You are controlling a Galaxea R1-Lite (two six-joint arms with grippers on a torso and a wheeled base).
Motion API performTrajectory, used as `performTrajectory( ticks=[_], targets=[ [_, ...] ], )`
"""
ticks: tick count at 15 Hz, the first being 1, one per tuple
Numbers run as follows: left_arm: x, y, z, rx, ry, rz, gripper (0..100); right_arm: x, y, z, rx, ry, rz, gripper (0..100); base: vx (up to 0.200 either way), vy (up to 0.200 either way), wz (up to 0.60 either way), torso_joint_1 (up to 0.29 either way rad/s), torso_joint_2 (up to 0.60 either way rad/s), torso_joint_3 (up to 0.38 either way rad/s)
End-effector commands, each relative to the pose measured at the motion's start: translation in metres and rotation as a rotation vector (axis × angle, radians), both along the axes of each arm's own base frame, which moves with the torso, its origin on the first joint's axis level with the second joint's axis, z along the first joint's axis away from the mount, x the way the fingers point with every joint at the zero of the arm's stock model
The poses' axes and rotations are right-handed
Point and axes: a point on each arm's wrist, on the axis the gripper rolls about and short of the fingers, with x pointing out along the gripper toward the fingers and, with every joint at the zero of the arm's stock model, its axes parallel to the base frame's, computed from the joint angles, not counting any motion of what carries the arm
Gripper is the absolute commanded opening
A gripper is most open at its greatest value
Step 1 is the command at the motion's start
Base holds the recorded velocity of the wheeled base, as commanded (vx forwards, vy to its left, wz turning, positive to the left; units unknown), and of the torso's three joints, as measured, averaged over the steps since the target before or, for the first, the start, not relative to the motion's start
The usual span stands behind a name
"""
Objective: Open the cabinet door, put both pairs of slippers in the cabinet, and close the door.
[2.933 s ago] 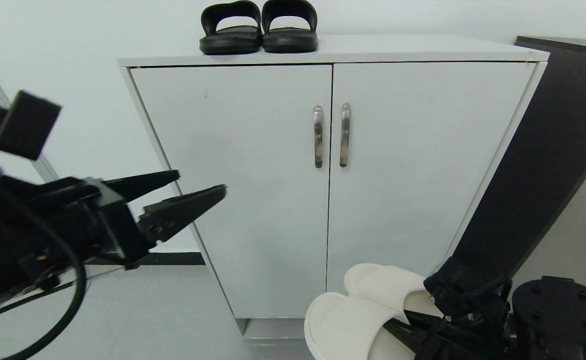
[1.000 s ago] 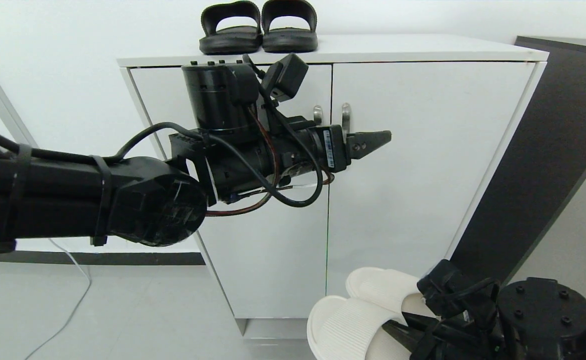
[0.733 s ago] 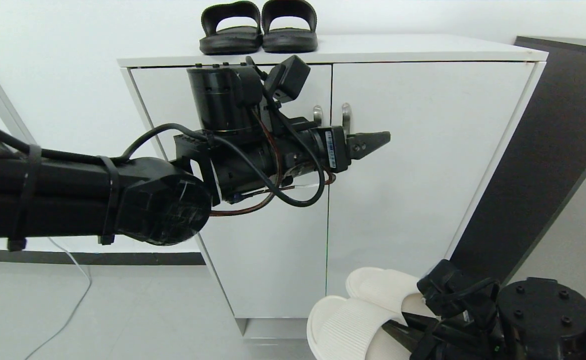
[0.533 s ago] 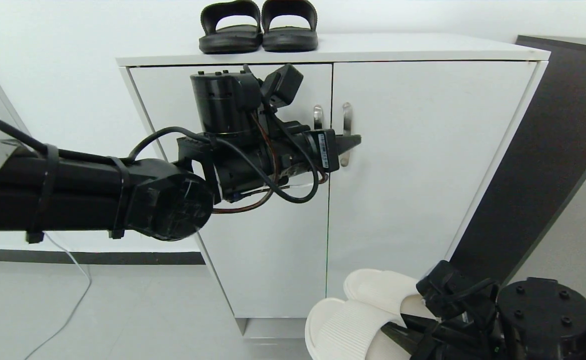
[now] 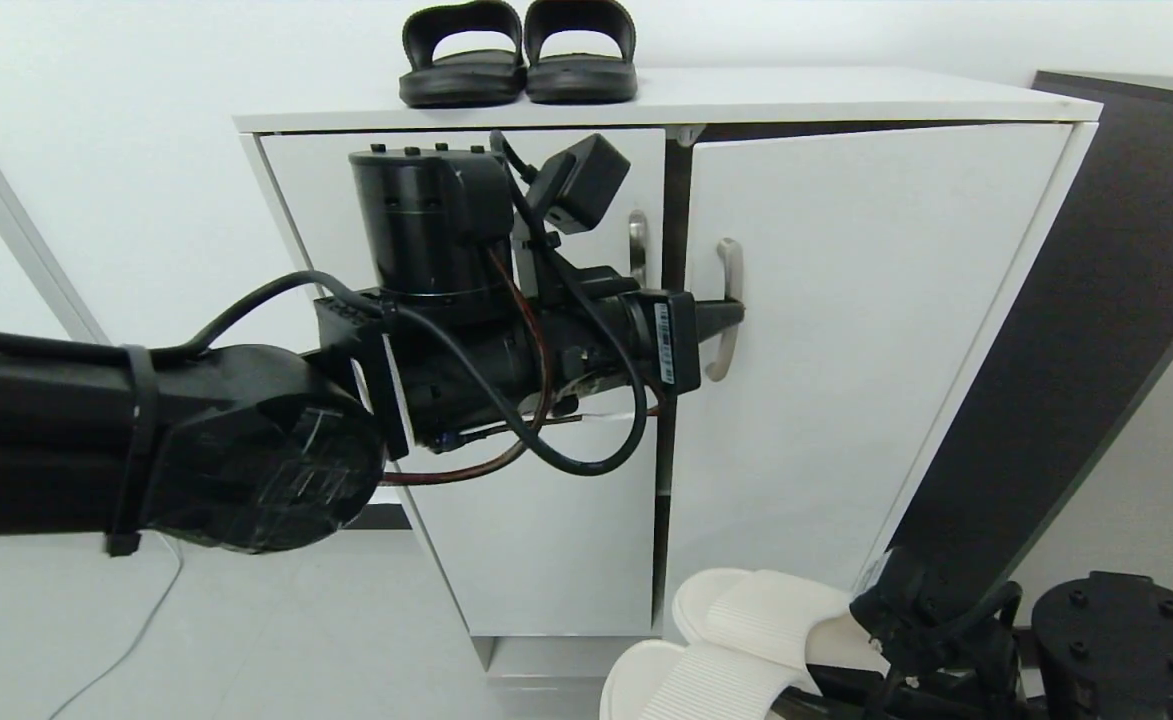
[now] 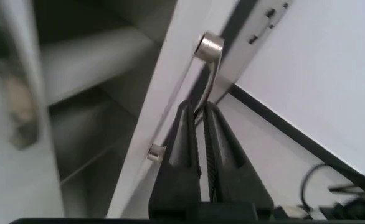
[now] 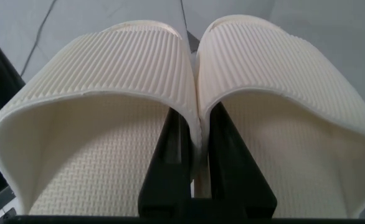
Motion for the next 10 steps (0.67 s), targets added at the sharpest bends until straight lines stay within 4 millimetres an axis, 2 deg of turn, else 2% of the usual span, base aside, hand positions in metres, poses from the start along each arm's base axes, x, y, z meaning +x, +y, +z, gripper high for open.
performTrajectory(
  ticks=[1, 5, 7, 10],
  targets=[
    [-0.017, 0.009, 0.009, -0.019, -0.023, -0.014, 0, -0.003, -0.004, 0.004, 0.014, -0.011, 0.007, 0, 0.000, 0.000, 0.00, 0.000, 0.00, 0.000],
    [-0.039, 0.030, 0.005, -0.041, -0.041, -0.011, 0, -0.010, 0.000, 0.002, 0.009, -0.007, 0.042, 0, 0.000, 0.000, 0.00, 0.000, 0.00, 0.000],
    [-0.031, 0.042, 0.003, -0.036, -0.036, 0.035, 0, -0.011, 0.002, 0.002, 0.005, -0.006, 0.052, 0, 0.000, 0.000, 0.00, 0.000, 0.00, 0.000],
    [-0.012, 0.045, -0.001, -0.029, -0.022, 0.076, 0, -0.012, 0.001, 0.001, 0.002, -0.004, 0.053, 0, 0.000, 0.000, 0.00, 0.000, 0.00, 0.000]
  ],
)
